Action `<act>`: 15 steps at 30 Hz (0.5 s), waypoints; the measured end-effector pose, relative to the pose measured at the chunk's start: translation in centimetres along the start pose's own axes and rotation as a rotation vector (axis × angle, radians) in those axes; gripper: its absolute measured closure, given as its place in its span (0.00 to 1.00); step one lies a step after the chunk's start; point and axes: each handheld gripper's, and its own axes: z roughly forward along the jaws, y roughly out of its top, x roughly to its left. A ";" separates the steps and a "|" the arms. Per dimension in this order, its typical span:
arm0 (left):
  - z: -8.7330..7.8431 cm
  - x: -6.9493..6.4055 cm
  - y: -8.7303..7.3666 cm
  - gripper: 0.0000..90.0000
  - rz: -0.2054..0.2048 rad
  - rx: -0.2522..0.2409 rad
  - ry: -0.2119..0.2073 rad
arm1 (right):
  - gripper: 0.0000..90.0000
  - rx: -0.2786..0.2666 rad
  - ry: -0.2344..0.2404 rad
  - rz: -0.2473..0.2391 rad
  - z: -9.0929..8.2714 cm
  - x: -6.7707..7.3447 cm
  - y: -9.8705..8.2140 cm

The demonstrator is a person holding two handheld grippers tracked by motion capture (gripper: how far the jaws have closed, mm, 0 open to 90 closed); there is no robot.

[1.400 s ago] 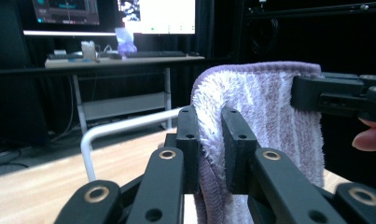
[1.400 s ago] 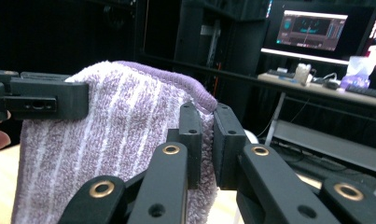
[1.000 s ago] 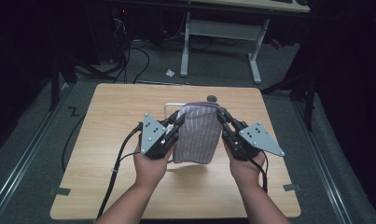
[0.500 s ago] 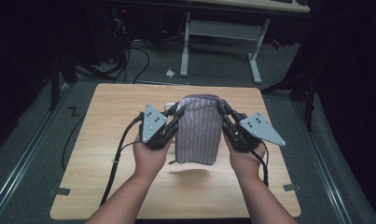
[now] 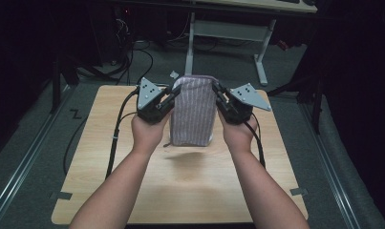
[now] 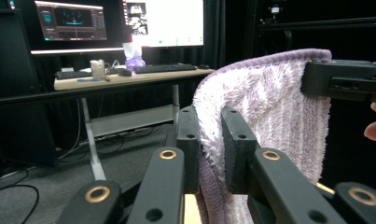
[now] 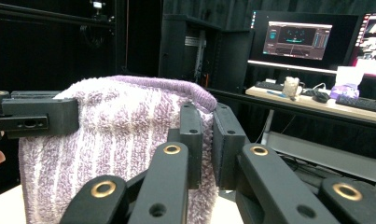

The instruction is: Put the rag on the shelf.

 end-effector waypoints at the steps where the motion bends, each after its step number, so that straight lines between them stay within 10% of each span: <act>1: 0.3 0.2 0.1 0.88 -0.001 -0.010 0.003 | 0.94 0.001 -0.007 -0.008 0.9 -0.2 0.3; 15: 4.5 3.0 0.8 0.88 -0.029 0.011 0.056 | 0.94 0.036 -0.015 -0.032 5.9 -2.3 0.8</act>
